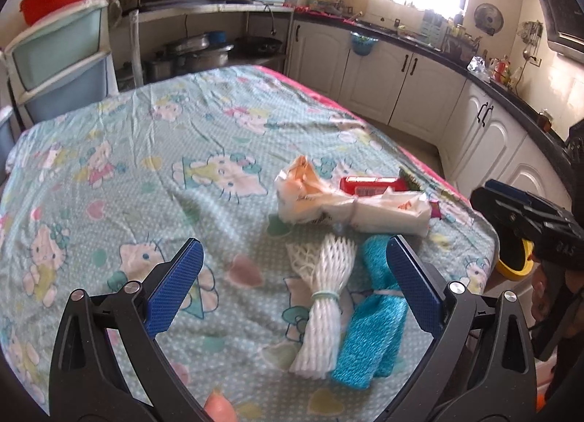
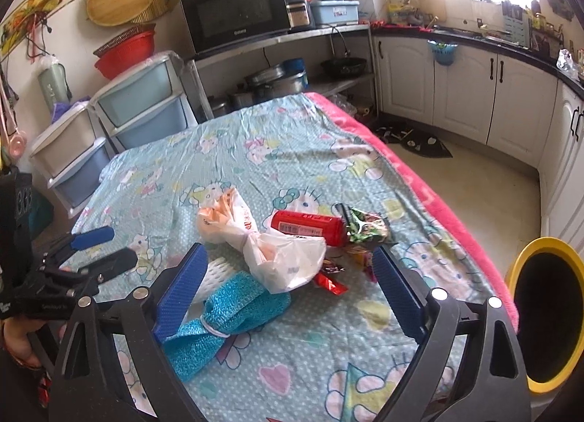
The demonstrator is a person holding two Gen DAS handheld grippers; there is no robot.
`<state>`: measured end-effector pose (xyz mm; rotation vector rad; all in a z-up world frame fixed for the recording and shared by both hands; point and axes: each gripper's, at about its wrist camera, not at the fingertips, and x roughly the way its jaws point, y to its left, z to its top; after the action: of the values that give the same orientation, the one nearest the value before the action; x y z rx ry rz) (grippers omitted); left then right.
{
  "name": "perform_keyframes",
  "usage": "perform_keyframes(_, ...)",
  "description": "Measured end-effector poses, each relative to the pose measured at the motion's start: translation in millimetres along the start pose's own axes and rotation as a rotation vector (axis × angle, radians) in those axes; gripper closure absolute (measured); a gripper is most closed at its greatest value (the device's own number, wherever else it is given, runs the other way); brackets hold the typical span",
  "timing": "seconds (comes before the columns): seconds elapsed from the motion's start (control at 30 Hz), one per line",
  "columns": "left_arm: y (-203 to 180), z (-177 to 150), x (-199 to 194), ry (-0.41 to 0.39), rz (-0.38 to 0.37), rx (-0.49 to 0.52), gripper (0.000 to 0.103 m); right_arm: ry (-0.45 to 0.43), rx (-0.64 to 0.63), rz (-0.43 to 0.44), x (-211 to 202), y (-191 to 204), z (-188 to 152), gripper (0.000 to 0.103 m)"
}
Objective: Collect trash
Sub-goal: 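Move both tools back over the remaining trash on the sheet, then grasp the white foam net with the left tool while the right tool grasps the white plastic bag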
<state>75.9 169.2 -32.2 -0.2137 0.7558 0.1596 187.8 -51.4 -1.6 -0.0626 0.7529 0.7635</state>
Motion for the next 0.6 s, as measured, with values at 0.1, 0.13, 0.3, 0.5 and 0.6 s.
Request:
perform_keyframes(0.1, 5, -6, 6, 0.027, -0.019, -0.013, 0.011, 0.024, 0.000, -0.006, 12, 4, 0, 0.019)
perform_keyframes(0.13, 5, -8, 8, 0.036, -0.021, -0.011, 0.011, 0.034, 0.000, -0.007, 17, 5, 0, 0.020)
perform_keyframes(0.3, 7, -15, 16, 0.061, -0.055, -0.022, 0.011, 0.077, 0.026, -0.033, 39, 7, 3, 0.028)
perform_keyframes(0.5, 6, -22, 29, 0.111, -0.097, -0.025, 0.023, 0.143, 0.075, -0.046, 60, 4, 1, 0.052)
perform_keyframes(0.6, 3, -27, 38, 0.137, -0.116, -0.013, 0.033, 0.172, 0.107, -0.037, 67, 0, -3, 0.071)
